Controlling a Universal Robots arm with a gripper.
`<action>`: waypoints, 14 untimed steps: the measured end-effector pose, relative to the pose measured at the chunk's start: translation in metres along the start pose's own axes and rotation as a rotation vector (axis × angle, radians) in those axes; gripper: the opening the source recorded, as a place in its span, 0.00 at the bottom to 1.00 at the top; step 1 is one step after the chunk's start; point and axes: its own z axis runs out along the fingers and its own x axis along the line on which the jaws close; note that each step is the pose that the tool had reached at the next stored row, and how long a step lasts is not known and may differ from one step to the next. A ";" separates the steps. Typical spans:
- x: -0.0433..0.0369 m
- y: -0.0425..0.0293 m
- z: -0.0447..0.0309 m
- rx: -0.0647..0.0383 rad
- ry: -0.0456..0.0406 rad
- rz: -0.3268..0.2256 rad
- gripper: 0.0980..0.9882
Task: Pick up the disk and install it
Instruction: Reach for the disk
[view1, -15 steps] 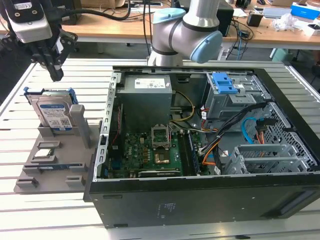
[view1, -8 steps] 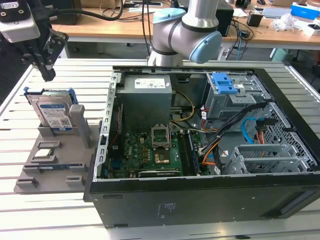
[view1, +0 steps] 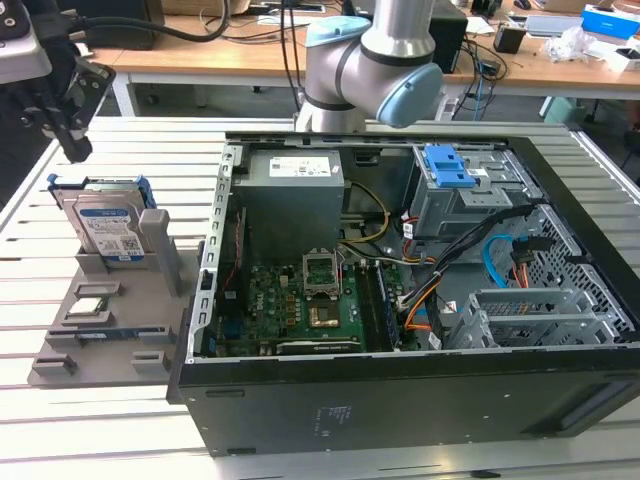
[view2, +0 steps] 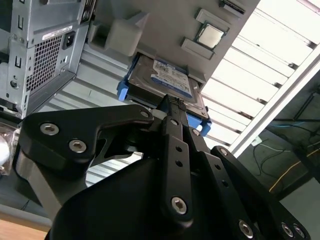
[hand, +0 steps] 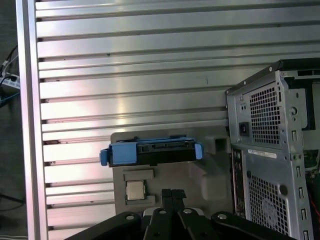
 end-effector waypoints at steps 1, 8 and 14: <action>0.0015 -0.0001 0.0000 0.000 0.0000 0.000 0.01; 0.0153 -0.0011 -0.0004 0.000 0.0000 0.000 0.01; 0.0269 -0.0020 -0.0007 0.000 0.0000 0.000 0.01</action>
